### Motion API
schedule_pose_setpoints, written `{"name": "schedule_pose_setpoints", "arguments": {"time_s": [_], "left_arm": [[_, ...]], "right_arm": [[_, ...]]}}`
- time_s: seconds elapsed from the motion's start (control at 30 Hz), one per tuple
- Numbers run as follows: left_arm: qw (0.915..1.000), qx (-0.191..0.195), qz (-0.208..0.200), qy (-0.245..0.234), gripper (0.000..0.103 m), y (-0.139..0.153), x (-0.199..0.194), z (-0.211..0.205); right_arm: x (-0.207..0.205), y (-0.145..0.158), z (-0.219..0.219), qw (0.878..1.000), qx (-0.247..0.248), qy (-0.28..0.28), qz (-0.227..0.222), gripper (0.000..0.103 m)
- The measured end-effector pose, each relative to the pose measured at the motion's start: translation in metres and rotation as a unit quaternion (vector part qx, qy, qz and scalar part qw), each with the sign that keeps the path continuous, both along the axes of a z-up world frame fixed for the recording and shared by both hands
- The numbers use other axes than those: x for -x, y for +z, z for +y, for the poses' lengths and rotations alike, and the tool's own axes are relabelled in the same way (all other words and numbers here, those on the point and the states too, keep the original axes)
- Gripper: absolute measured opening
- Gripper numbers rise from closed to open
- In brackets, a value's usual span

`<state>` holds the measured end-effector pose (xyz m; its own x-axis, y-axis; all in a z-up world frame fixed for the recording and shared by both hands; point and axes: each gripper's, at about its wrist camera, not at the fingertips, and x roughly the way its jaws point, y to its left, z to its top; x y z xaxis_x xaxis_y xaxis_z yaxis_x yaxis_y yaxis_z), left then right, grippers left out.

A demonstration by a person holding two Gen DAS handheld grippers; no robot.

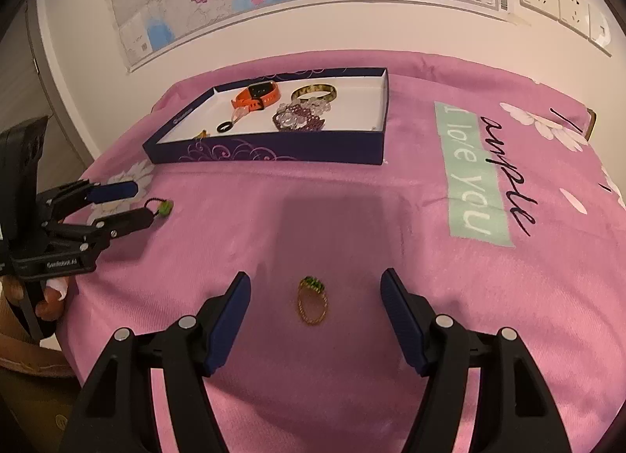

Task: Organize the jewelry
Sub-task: 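Lower the left tool over the green-stone ring while the right tool approaches the gold ring, then close the left tool on the green-stone ring while the right tool grasps the gold ring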

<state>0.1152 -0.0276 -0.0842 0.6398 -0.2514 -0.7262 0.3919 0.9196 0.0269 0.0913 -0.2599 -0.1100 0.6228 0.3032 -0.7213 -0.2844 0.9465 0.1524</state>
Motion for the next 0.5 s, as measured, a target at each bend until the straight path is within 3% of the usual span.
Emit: {"name": "schedule_pose_setpoints", "arguments": {"time_s": [0.17, 0.5], "left_arm": [[1.0000, -0.002, 0.000, 0.000, 0.067, 0.000, 0.000, -0.001], [0.9999, -0.003, 0.009, 0.003, 0.065, -0.003, -0.002, -0.004]], "right_arm": [[0.003, -0.002, 0.012, 1.000, 0.021, 0.012, -0.002, 0.052], [0.004, -0.003, 0.011, 0.999, 0.036, -0.001, -0.013, 0.034]]}}
